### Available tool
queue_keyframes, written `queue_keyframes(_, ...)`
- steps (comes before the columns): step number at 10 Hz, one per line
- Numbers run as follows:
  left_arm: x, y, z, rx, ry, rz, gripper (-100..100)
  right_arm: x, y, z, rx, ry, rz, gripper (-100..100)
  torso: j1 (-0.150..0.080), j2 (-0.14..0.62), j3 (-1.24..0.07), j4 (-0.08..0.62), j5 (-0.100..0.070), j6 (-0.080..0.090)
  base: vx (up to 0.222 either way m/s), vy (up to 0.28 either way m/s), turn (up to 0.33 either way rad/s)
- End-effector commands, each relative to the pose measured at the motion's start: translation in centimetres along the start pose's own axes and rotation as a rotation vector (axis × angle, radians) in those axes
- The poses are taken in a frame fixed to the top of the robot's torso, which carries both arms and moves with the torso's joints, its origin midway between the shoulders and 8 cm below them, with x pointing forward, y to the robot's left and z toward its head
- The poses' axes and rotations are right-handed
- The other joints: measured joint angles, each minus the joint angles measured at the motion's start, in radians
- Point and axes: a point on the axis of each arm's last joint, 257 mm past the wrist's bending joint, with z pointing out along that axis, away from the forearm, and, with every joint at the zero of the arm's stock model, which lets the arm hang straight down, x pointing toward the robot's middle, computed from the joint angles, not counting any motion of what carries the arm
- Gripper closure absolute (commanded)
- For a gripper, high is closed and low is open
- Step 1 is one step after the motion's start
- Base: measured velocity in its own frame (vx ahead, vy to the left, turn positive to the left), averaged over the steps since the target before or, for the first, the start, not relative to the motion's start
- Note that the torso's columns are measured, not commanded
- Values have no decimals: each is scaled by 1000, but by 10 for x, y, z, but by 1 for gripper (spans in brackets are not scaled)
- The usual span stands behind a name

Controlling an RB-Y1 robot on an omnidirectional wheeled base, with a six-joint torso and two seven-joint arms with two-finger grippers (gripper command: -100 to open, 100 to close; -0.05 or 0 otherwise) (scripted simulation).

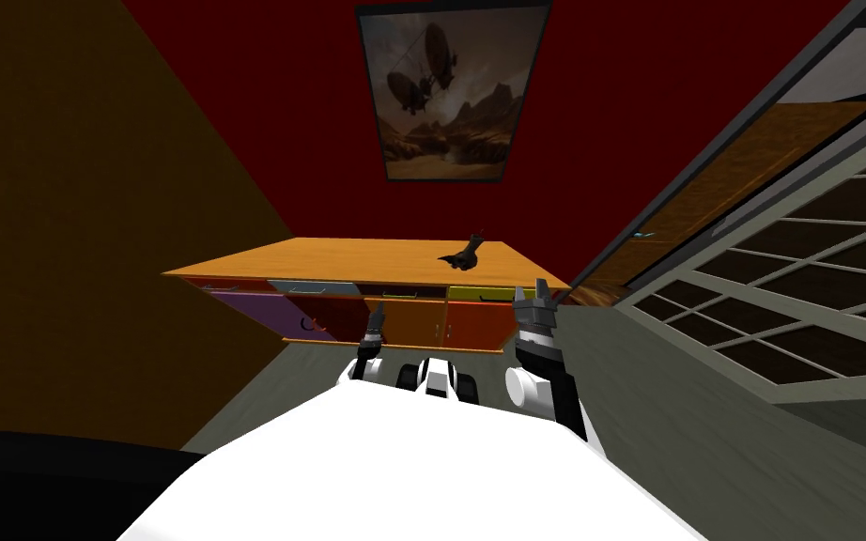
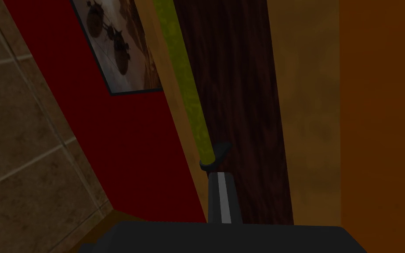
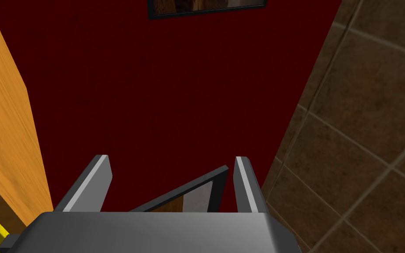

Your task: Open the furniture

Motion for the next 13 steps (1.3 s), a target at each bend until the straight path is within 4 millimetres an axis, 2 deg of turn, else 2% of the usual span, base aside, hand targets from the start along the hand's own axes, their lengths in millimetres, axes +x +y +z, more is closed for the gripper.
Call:
queue_keyframes(1,-6,0,-5,1,2,-2,100,0,0,0,0,0,0,0,2,1,1,0,0,0,26,-32,7)
queue_keyframes(2,-9,3,6,-5,15,2,-100,0,0,0,0,0,0,0,3,3,2,1,1,0,-22,-30,0)
queue_keyframes(13,-10,25,57,-90,59,9,-100,0,0,0,0,0,0,0,0,1,1,0,0,0,-50,-34,1)
